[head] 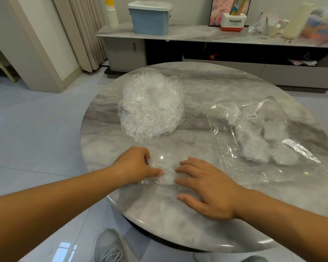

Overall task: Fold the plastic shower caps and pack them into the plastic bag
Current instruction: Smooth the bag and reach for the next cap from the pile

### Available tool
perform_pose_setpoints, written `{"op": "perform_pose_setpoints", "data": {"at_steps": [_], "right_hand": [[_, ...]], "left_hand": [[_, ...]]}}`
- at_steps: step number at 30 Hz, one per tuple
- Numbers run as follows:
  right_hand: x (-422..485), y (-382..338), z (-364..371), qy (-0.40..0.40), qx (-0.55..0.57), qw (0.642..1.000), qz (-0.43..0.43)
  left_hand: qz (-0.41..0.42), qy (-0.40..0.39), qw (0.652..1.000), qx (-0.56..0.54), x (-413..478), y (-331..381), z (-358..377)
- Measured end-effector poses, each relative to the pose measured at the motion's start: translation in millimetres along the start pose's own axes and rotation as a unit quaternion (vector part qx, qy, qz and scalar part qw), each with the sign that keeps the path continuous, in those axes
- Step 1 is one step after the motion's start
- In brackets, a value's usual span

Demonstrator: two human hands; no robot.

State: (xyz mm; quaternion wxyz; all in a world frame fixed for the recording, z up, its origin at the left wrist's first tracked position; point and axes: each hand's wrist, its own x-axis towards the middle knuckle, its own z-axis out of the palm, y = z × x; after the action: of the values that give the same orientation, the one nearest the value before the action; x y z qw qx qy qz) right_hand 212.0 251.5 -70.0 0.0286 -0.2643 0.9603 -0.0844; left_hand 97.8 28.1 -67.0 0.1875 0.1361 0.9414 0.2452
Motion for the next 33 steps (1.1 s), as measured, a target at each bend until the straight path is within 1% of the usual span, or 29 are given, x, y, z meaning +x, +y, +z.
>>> {"op": "perform_pose_setpoints", "data": {"at_steps": [3,6,8,11,13,15,18,19,21,25,28,30,33], "right_hand": [[-8,1,4,-0.022,-0.023,0.999,-0.002],[-12,-1,7,-0.031,-0.031,0.999,0.001],[-14,-1,10,-0.038,-0.013,0.999,0.005],[-14,2,10,-0.032,0.021,0.999,0.010],[-12,2,8,-0.016,0.033,0.999,0.012],[-9,2,4,0.017,0.043,0.999,0.015],[-4,-2,-3,0.098,0.050,0.994,0.015],[-2,-4,-5,0.107,0.052,0.993,0.013],[2,-9,-5,0.083,0.060,0.995,0.002],[-1,-13,5,-0.020,0.039,0.999,-0.016],[-6,-13,9,-0.051,0.027,0.998,-0.016],[-8,-13,10,-0.052,0.020,0.998,-0.014],[-8,-12,11,-0.053,0.015,0.998,-0.010]], "left_hand": [[-0.001,-0.003,1.000,-0.030,4,-3,-5],[-0.009,-0.020,0.993,-0.112,8,-5,-11],[-0.025,-0.036,0.980,-0.192,9,-7,-12],[-0.041,-0.055,0.968,-0.241,6,-4,-8],[-0.055,-0.061,0.958,-0.274,4,-2,-5],[-0.070,-0.067,0.950,-0.295,3,-1,-3],[-0.066,-0.074,0.957,-0.273,2,-1,-1],[-0.062,-0.081,0.958,-0.270,2,0,0],[-0.054,-0.092,0.957,-0.269,1,0,2],[-0.058,-0.072,0.956,-0.277,-2,2,2],[-0.067,-0.077,0.954,-0.282,-5,4,-2],[-0.076,-0.092,0.941,-0.316,-7,9,-3],[-0.075,-0.145,0.897,-0.410,-15,24,-3]]}}
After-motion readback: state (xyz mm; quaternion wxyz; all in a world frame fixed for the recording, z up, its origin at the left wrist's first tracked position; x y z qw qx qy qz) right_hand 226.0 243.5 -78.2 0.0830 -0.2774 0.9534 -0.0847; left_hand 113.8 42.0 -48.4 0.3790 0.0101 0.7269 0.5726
